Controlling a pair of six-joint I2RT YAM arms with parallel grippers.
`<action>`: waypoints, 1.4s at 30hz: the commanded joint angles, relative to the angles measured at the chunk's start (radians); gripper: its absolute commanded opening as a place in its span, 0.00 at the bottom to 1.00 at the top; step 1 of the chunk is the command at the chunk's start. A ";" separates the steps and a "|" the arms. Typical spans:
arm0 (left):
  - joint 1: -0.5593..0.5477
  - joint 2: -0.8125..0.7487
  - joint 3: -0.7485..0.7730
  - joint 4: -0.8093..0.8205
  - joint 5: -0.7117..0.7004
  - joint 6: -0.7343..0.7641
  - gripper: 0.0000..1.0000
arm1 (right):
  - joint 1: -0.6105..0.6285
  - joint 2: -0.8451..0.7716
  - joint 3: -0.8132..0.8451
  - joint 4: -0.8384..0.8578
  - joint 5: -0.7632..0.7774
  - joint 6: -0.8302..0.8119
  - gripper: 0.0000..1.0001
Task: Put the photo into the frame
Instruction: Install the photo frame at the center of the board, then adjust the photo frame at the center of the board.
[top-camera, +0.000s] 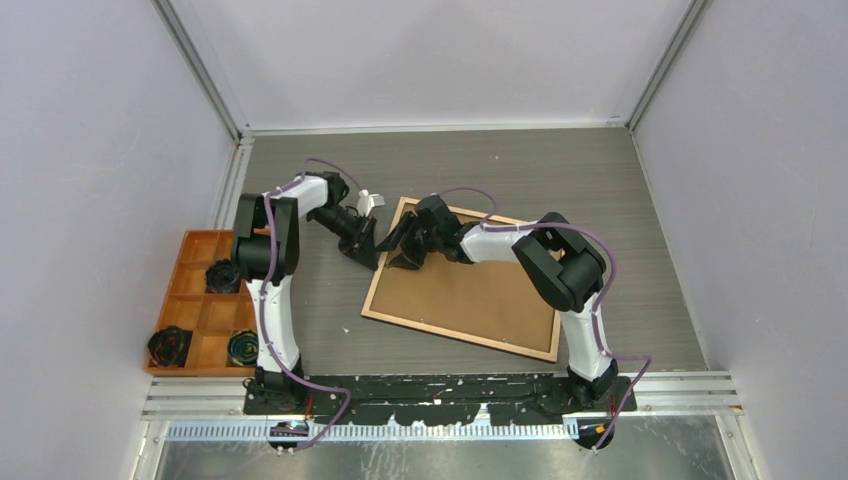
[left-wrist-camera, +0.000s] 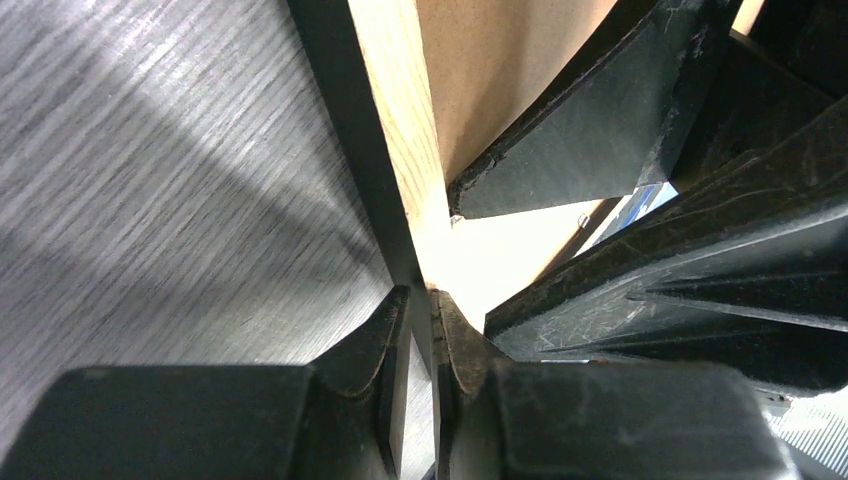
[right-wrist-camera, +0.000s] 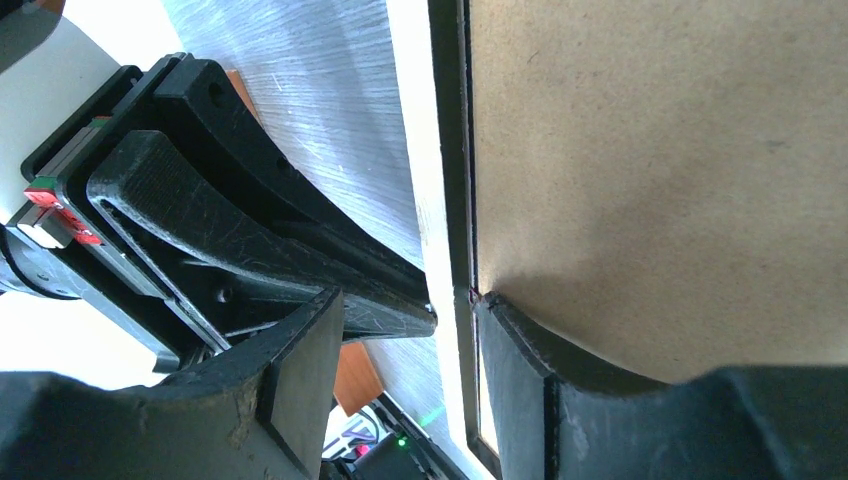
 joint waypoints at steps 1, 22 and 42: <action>-0.022 -0.016 -0.018 0.012 -0.042 0.053 0.13 | 0.009 0.032 0.041 0.015 -0.001 -0.012 0.58; -0.003 -0.074 0.013 -0.062 -0.119 0.120 0.18 | -0.242 -0.351 -0.067 -0.194 0.073 -0.177 0.84; -0.119 -0.212 -0.208 0.042 -0.333 0.193 0.22 | -0.831 -0.846 -0.567 -0.498 0.403 -0.349 1.00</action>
